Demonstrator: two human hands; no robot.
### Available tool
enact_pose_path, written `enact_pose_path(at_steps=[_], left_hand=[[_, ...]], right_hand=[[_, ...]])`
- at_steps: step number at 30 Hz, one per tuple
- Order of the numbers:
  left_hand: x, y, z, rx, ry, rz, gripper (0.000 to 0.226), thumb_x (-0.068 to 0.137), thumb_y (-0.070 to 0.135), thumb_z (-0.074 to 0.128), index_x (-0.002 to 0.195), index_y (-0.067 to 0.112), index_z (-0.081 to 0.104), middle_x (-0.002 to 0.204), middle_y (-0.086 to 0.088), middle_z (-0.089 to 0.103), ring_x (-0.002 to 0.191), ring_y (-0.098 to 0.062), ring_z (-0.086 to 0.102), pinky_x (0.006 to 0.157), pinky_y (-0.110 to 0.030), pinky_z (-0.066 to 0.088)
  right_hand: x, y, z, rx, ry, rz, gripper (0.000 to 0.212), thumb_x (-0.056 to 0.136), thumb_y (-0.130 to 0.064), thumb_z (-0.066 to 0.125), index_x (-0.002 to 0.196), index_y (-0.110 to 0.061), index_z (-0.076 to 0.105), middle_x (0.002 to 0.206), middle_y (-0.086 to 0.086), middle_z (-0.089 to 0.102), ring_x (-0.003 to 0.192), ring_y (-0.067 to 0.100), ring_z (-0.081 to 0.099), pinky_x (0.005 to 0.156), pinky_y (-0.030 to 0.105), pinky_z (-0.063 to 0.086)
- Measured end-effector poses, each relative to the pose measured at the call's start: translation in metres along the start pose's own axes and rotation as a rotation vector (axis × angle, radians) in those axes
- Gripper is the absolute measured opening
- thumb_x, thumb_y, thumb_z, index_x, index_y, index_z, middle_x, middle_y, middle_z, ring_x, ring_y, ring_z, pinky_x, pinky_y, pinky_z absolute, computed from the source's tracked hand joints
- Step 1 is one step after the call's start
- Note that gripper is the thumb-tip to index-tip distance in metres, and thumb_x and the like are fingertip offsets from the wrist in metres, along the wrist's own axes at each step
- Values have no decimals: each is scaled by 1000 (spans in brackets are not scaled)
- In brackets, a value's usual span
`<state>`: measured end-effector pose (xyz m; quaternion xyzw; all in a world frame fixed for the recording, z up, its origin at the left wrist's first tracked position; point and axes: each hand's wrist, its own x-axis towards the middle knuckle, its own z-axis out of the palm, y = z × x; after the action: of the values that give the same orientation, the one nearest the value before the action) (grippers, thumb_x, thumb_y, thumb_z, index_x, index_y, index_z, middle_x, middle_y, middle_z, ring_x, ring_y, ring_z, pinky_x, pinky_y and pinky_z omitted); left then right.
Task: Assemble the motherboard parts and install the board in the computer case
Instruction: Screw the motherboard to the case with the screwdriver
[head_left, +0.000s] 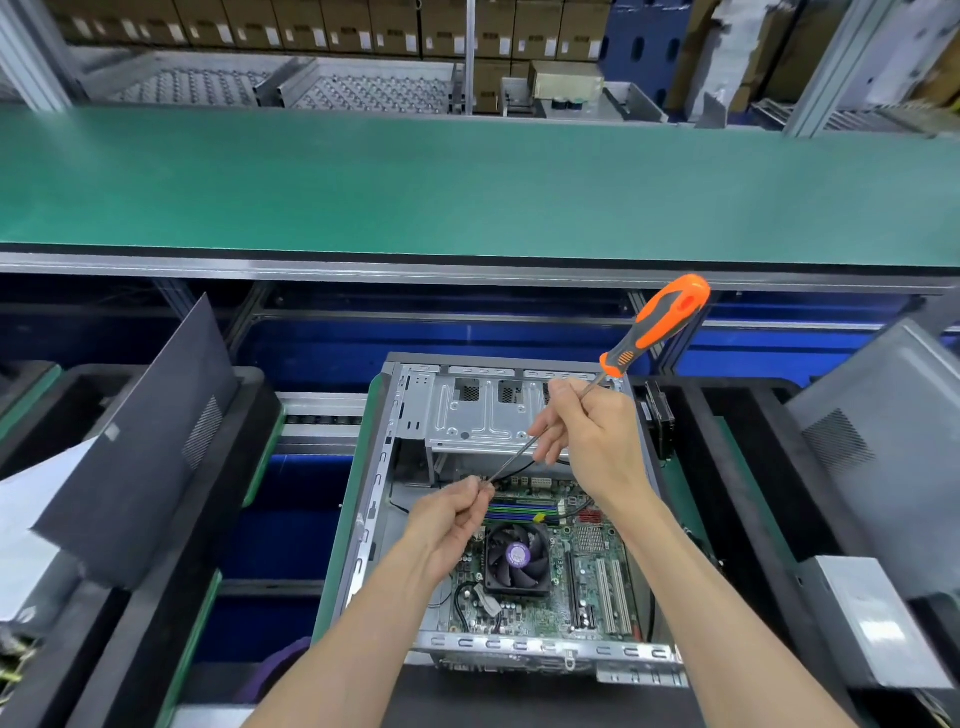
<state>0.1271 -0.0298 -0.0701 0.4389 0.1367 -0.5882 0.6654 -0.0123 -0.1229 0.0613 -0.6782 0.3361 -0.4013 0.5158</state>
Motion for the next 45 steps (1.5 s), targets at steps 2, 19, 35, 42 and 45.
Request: enact_pose_path(at_steps=[2, 19, 35, 42, 45], left_hand=[[-1, 0, -1, -28, -3, 21, 29, 81, -8, 67, 110, -9, 62, 89, -20, 75, 80, -23, 75, 61, -24, 59], [-10, 7, 6, -293, -136, -33, 20, 70, -2, 73, 88, -9, 73, 89, -18, 73, 85, -22, 74, 63, -26, 61], [-4, 14, -3, -254, -108, 38, 46, 98, 29, 61, 102, -16, 67, 104, -28, 71, 98, -36, 72, 81, -41, 61], [25, 14, -8, 745, 432, 245, 18, 91, 3, 49, 83, 8, 65, 80, -6, 68, 40, -15, 34, 41, -23, 31], [32, 11, -6, 1310, 358, 419, 29, 86, 0, 51, 103, 10, 72, 84, -10, 70, 61, -21, 56, 54, -26, 45]], right_hand=[[0, -1, -1, 6, 15, -1, 54, 103, -27, 47, 66, 9, 63, 53, 8, 64, 41, 26, 60, 39, 30, 46], [-1, -11, 2, 58, 41, -38, 47, 106, -15, 42, 71, 9, 62, 59, 16, 65, 45, 36, 62, 40, 37, 48], [8, -19, 1, 80, 73, -38, 46, 107, -13, 42, 67, 1, 61, 61, 24, 63, 47, 37, 63, 42, 34, 51], [9, -3, -10, -4, 68, -36, 47, 106, -15, 44, 67, 5, 62, 58, 17, 64, 47, 34, 63, 45, 46, 52], [7, 9, -10, -20, 48, -7, 45, 103, -22, 46, 66, -2, 62, 58, 14, 65, 47, 34, 63, 46, 49, 52]])
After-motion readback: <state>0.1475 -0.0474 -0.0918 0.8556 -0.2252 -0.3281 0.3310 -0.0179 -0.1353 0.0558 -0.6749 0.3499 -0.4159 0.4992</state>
